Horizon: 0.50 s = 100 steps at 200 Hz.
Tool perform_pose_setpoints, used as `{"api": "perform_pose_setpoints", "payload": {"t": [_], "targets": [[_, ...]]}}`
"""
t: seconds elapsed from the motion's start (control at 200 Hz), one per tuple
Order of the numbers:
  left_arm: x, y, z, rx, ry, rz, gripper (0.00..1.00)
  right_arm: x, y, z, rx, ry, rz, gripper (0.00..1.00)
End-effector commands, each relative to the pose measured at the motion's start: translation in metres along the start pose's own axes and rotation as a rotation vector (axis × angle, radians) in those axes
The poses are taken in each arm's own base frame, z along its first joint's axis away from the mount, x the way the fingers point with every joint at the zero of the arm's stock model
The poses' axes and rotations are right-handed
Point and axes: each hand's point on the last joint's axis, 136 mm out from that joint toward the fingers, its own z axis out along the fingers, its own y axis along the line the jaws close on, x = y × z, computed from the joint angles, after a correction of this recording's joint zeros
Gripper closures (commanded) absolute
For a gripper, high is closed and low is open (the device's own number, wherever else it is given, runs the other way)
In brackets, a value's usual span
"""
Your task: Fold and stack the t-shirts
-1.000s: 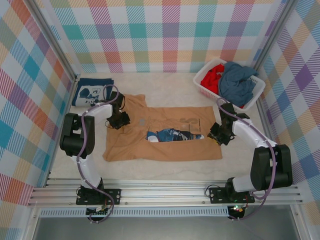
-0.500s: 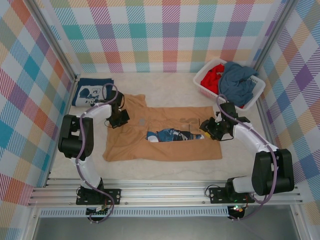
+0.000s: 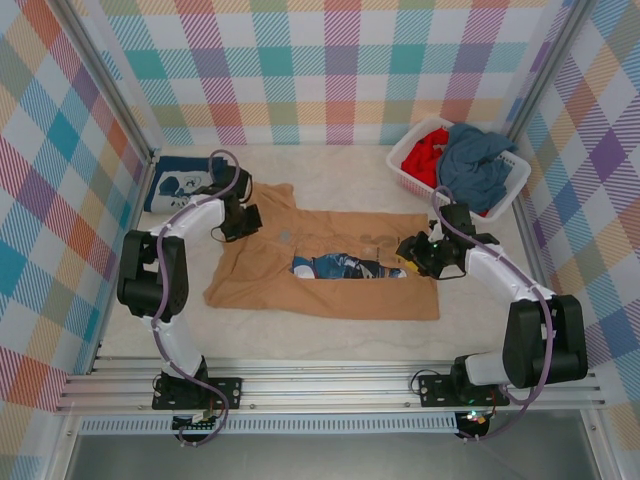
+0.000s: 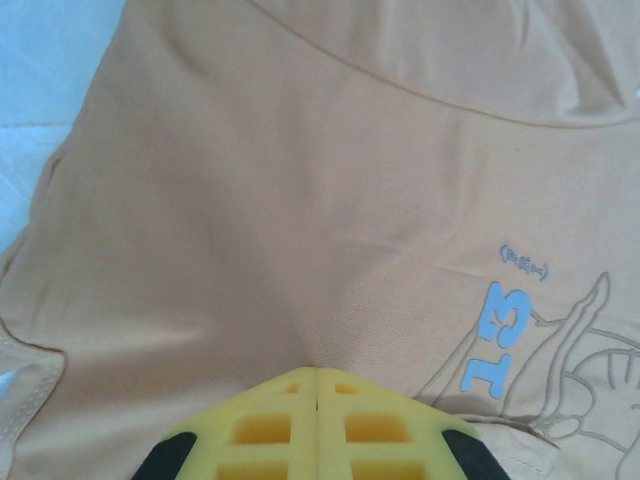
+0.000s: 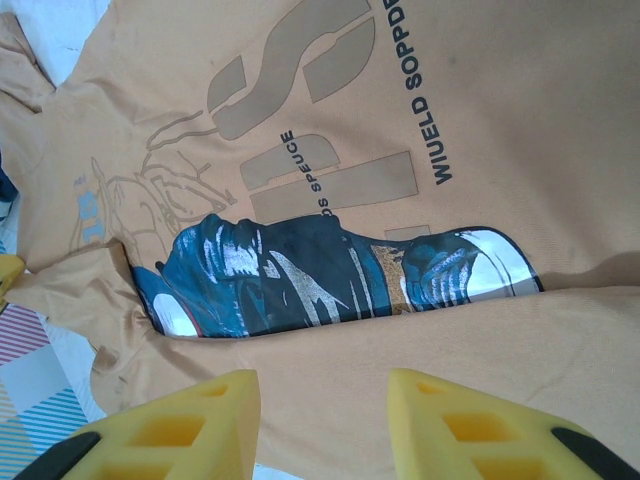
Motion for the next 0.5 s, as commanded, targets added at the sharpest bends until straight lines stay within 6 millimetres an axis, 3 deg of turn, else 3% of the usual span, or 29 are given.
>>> {"api": "perform_pose_setpoints", "payload": {"t": [0.0, 0.14, 0.255, 0.495], "targets": [[0.012, 0.008, 0.002, -0.080, 0.056, 0.053, 0.97, 0.007, -0.003, 0.006, -0.008, 0.029, 0.012, 0.62], [0.024, 0.016, 0.015, -0.113, 0.106, 0.053, 0.88, 0.007, -0.004, 0.006, -0.004, 0.029, 0.013, 0.62], [0.022, 0.013, 0.014, -0.099, 0.104, 0.052, 0.77, 0.007, -0.004, 0.005, 0.000, 0.030, 0.012, 0.62], [0.024, 0.012, 0.019, -0.098, 0.116, 0.064, 0.81, 0.010, -0.007, 0.004, 0.010, 0.030, 0.012, 0.62]]}}
